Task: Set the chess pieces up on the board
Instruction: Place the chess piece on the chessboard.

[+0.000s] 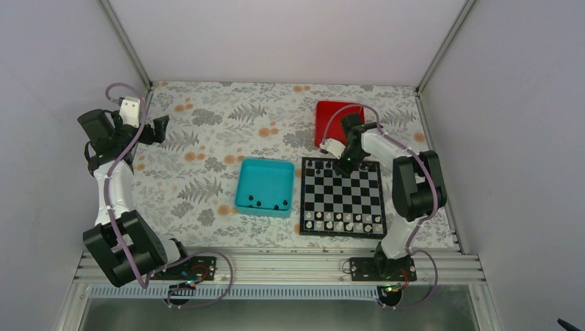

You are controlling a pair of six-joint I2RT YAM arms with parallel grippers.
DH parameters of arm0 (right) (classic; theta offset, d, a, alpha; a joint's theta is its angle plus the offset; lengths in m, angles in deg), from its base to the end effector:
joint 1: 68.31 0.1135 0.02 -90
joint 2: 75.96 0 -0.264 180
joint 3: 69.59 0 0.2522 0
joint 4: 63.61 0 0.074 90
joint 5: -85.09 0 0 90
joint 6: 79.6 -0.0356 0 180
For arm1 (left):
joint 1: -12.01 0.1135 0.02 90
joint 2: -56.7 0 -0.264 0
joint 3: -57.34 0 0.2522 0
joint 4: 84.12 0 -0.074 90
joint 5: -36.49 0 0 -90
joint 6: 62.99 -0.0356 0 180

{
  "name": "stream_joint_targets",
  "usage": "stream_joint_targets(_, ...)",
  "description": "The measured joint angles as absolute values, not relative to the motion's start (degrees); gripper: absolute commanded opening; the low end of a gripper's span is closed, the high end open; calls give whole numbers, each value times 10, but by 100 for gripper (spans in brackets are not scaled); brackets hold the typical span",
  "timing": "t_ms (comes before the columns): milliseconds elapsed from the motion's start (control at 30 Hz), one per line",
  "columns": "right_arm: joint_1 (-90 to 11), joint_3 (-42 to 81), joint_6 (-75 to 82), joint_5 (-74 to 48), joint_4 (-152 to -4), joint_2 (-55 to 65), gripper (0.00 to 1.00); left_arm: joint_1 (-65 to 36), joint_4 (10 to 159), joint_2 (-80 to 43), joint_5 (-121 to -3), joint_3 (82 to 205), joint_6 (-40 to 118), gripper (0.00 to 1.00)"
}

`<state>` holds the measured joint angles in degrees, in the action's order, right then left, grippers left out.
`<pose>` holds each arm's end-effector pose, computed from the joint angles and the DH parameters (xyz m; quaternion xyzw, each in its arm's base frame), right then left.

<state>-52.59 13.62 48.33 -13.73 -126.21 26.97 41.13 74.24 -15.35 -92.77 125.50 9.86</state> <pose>0.3172 0.0950 0.1775 -0.4535 0.8854 0.0624 0.0803 0.2572 0.1175 0.3038 0.0951 0.8110 -0.0639 0.5736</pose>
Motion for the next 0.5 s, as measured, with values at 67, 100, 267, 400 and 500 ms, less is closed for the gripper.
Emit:
stream_joint_targets(67, -527, 136, 483, -138, -1262, 272, 15, 411, 742, -154, -928, 1255, 99, 100)
stream_joint_targets(100, -527, 136, 484, -138, -1262, 273, 16, 411, 742, -154, -928, 1255, 99, 100)
stream_joint_targets(267, -527, 136, 485, -139, -1265, 275, 25, 412, 742, -154, -928, 1255, 99, 100)
stream_joint_targets(400, -527, 140, 488, -149, -1275, 275, 29, 412, 742, -157, -928, 1255, 99, 100)
stream_joint_targets(500, -527, 156, 493, -164, -1298, 273, 31, 411, 742, -157, -928, 1255, 99, 100)
